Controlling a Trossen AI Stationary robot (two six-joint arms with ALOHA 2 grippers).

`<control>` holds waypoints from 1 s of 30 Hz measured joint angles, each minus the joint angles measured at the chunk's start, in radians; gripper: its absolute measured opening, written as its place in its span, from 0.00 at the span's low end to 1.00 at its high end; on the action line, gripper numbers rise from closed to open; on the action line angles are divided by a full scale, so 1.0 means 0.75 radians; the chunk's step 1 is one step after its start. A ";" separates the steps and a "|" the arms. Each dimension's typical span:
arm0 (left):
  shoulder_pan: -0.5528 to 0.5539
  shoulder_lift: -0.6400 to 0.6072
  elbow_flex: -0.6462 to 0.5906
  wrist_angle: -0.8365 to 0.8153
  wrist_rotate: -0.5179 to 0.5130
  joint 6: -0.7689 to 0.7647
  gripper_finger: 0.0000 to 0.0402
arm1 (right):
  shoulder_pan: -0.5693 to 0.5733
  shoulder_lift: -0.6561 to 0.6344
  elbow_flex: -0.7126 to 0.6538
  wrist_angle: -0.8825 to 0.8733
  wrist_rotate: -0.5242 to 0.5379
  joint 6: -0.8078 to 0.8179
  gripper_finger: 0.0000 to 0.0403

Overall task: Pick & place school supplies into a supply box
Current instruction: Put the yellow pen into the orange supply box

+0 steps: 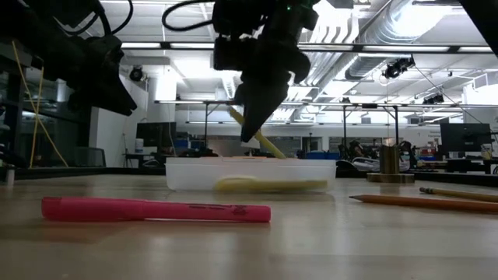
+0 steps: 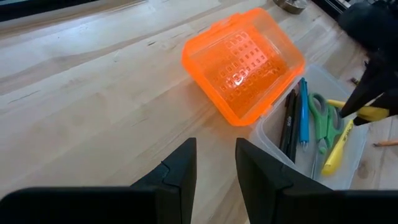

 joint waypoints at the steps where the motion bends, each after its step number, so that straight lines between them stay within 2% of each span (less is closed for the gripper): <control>1: -0.001 0.000 0.000 -0.001 0.000 0.000 0.35 | 0.000 0.010 0.000 -0.001 -0.001 0.000 0.13; 30: -0.001 0.000 0.000 -0.001 0.001 -0.001 0.35 | 0.001 0.067 0.000 0.017 -0.034 -0.011 0.13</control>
